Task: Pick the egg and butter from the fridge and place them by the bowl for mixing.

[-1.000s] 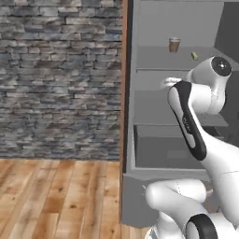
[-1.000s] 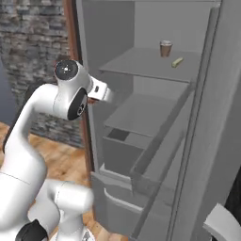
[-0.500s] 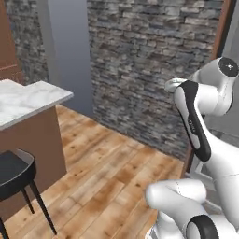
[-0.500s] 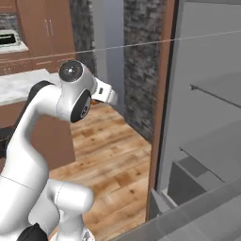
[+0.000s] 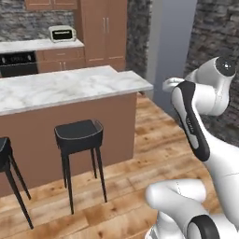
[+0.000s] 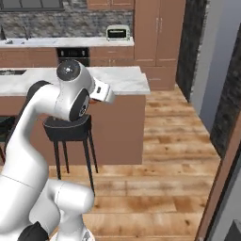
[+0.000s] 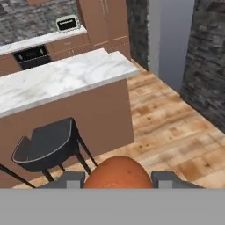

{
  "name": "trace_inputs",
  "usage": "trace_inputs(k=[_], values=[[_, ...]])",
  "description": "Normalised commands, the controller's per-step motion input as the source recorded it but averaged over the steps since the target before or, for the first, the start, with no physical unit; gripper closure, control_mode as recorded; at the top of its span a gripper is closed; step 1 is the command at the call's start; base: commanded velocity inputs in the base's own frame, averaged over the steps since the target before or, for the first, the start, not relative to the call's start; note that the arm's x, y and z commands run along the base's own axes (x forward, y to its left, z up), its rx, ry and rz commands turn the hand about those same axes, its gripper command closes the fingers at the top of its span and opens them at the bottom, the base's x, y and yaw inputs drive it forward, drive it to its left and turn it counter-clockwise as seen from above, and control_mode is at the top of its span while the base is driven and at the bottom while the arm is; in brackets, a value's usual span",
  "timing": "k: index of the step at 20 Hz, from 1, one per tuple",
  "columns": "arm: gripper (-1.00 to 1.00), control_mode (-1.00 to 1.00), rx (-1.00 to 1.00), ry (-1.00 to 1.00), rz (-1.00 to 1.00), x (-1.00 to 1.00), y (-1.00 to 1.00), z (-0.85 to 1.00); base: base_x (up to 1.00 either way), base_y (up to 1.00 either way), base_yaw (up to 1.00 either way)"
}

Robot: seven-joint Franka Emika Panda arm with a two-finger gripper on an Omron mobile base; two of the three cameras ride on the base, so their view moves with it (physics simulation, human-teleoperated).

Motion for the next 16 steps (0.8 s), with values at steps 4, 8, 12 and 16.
trace_inputs(k=[4,8,12,16], values=[[1.00,1.00,0.00,0.00,0.00,0.00,0.00,0.00,0.41,0.00,0.66],[1.00,1.00,0.00,0.00,0.00,0.00,0.00,0.00,0.59,0.02,0.46],[1.00,1.00,0.00,0.00,0.00,0.00,0.00,0.00,0.60,0.03,0.42],[1.00,1.00,0.00,0.00,0.00,0.00,0.00,0.00,0.71,0.10,0.29]])
